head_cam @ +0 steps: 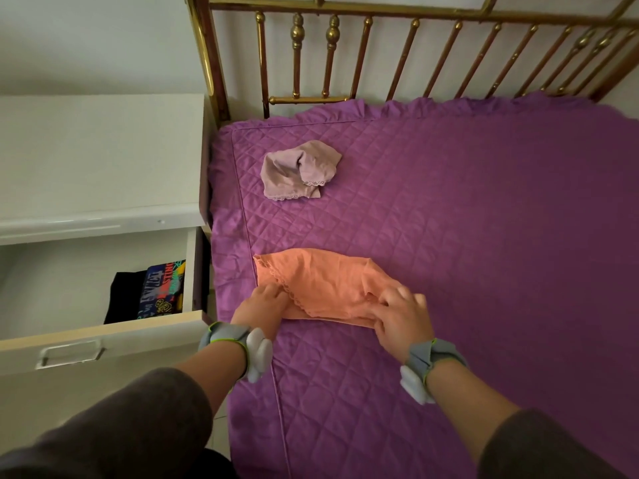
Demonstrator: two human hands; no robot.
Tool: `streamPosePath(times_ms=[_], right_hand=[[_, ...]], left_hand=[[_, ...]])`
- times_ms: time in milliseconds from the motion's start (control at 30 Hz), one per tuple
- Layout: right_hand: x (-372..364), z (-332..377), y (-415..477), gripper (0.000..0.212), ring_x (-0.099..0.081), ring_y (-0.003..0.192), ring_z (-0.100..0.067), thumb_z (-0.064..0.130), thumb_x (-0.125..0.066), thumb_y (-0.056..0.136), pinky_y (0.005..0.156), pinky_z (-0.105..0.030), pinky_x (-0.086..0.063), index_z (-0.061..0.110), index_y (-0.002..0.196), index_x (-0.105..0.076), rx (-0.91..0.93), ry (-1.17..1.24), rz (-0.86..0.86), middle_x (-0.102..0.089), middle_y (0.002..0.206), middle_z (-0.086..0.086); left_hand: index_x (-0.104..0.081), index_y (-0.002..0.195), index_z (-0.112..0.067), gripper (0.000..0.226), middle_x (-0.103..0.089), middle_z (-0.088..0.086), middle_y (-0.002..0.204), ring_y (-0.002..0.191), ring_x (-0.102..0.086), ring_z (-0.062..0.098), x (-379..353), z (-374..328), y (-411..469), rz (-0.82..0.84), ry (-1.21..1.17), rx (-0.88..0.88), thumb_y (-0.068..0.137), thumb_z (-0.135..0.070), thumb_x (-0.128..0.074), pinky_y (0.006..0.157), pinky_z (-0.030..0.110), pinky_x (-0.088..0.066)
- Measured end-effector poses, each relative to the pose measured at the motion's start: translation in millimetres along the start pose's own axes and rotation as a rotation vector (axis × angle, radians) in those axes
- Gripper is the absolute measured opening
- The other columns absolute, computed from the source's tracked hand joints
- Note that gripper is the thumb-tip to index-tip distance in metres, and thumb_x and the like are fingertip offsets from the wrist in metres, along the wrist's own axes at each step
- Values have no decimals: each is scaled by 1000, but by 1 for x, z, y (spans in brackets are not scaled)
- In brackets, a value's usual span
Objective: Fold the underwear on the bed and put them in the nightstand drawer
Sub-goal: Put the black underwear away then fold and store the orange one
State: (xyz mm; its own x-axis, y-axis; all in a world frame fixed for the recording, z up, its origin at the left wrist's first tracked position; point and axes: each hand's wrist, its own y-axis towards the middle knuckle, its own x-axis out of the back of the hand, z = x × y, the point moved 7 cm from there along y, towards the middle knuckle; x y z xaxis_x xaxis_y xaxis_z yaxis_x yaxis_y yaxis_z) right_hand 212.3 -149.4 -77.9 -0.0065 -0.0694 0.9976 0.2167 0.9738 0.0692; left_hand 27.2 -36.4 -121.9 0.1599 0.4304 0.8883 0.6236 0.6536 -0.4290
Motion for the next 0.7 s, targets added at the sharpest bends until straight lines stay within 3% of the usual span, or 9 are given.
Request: streamPosePath(times_ms=[67, 133, 267, 333, 433, 533, 600, 700], right_hand=[[-12, -27, 4, 49, -44, 120, -27, 31, -61, 81, 88, -41, -34, 27, 128, -49, -322, 20, 110, -47, 128, 1], [-10, -43, 2, 60, -36, 129, -28, 31, -62, 79, 96, -43, -30, 22, 135, -41, -528, 76, 90, -38, 140, -4], [-1, -11, 4, 25, -53, 101, -32, 19, -68, 72, 79, -42, -43, 12, 95, -60, -150, 135, 23, -54, 107, -9], [-12, 1, -2, 27, -55, 97, -30, 27, -70, 74, 81, -40, -45, 12, 94, -58, -58, 173, 128, -53, 104, -6], [-35, 2, -11, 50, -50, 109, -20, 45, -69, 73, 93, -38, -42, 22, 111, -48, -98, 150, 322, -46, 116, 3], [-35, -1, -11, 58, -48, 117, -19, 41, -70, 74, 96, -36, -40, 26, 122, -43, -203, 201, 269, -44, 124, 4], [-32, -2, -7, 49, -49, 119, -23, 30, -62, 82, 95, -37, -39, 24, 125, -40, -243, 194, 247, -47, 128, 2], [-23, -11, 2, 30, -58, 103, -37, 10, -44, 88, 82, -39, -44, 20, 116, -45, -360, 288, 230, -53, 124, -7]], left_hand=[[-41, 133, -16, 42, -31, 3, 143, 133, -31, 26, 1, -2, 0, 19, 9, -6, 92, -5, -39, 96, 44, -48], [-40, 134, -16, 42, -31, 3, 143, 134, -30, 26, 0, -1, 0, 33, 24, -16, 94, -6, -38, 97, 44, -47], [-44, 128, -15, 38, -36, 5, 137, 129, -36, 27, 0, 0, 2, 25, 38, -20, 91, -5, -40, 96, 45, -47], [-46, 124, -13, 34, -40, 6, 135, 126, -40, 28, 2, 0, 2, 16, 14, -9, 92, -6, -39, 96, 45, -47], [-51, 113, -11, 25, -55, 9, 122, 112, -53, 30, 13, 1, -1, -91, -185, 58, 89, -13, -45, 86, 42, -49], [-48, 99, -7, 16, -65, 18, 97, 88, -60, 38, 37, 2, -9, -256, -485, 58, 87, -17, -51, 70, 38, -43], [-43, 90, -11, 9, -64, 14, 81, 77, -58, 38, 57, -1, -13, -321, -595, -12, 89, -15, -50, 64, 38, -40], [-41, 86, -15, 8, -57, -1, 69, 64, -55, 27, 84, 0, -17, -335, -663, -75, 90, -14, -48, 60, 32, -40]])
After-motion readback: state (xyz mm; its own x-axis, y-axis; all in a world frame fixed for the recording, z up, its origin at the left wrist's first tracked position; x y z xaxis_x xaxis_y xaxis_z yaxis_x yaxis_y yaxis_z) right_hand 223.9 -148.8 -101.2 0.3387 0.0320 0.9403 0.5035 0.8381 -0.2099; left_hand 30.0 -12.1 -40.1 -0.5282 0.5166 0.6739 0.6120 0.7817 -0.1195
